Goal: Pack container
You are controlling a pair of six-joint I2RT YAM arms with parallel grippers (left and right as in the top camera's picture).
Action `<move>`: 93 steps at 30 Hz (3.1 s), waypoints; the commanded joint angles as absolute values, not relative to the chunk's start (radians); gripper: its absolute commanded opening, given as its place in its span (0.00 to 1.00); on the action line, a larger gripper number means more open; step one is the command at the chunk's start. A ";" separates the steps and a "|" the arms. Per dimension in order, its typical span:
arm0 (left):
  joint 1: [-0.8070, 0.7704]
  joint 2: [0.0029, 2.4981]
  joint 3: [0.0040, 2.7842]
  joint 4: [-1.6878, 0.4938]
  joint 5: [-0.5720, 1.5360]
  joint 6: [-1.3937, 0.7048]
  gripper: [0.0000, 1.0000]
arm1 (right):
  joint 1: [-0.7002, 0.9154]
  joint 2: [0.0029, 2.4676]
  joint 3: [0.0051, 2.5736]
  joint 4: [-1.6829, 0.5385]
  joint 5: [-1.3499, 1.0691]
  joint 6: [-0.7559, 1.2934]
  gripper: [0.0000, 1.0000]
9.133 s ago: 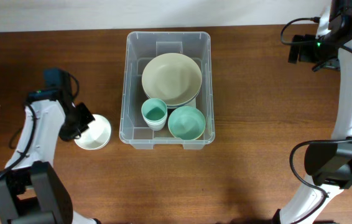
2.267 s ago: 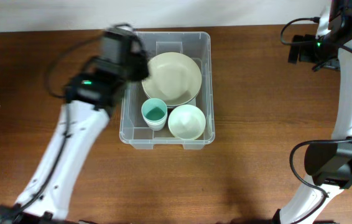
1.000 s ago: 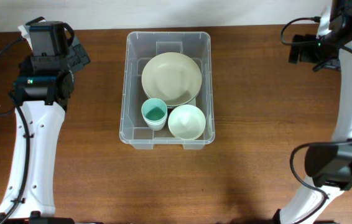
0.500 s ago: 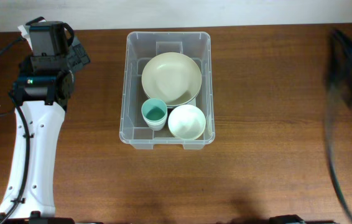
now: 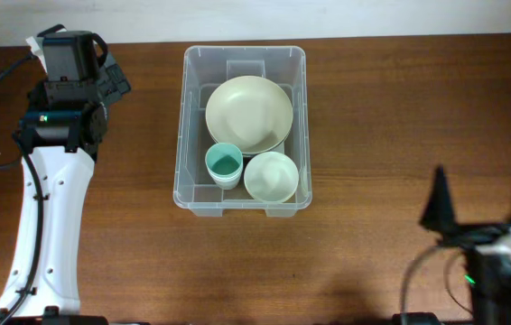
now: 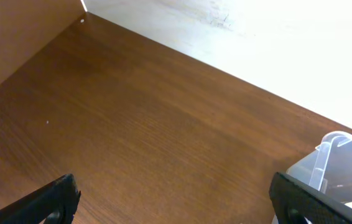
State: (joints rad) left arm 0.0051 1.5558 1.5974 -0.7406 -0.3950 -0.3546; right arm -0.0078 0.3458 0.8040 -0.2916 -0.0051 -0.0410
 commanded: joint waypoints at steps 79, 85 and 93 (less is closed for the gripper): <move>0.005 1.546 1.607 -0.773 -0.408 -0.343 1.00 | -0.040 0.004 0.006 -0.068 -0.094 -0.048 0.99; 0.005 1.369 1.605 -0.874 -0.404 -0.343 1.00 | -0.040 0.004 0.006 -0.068 -0.094 -0.048 0.99; 0.005 0.825 1.605 -0.975 -0.407 -0.343 1.00 | -0.040 0.004 0.006 -0.068 -0.094 -0.048 0.99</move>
State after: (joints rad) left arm 0.0051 1.0302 1.5955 -0.9405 -0.3946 -0.3542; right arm -0.0341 0.0147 0.0105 -0.0635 -0.0879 -0.0456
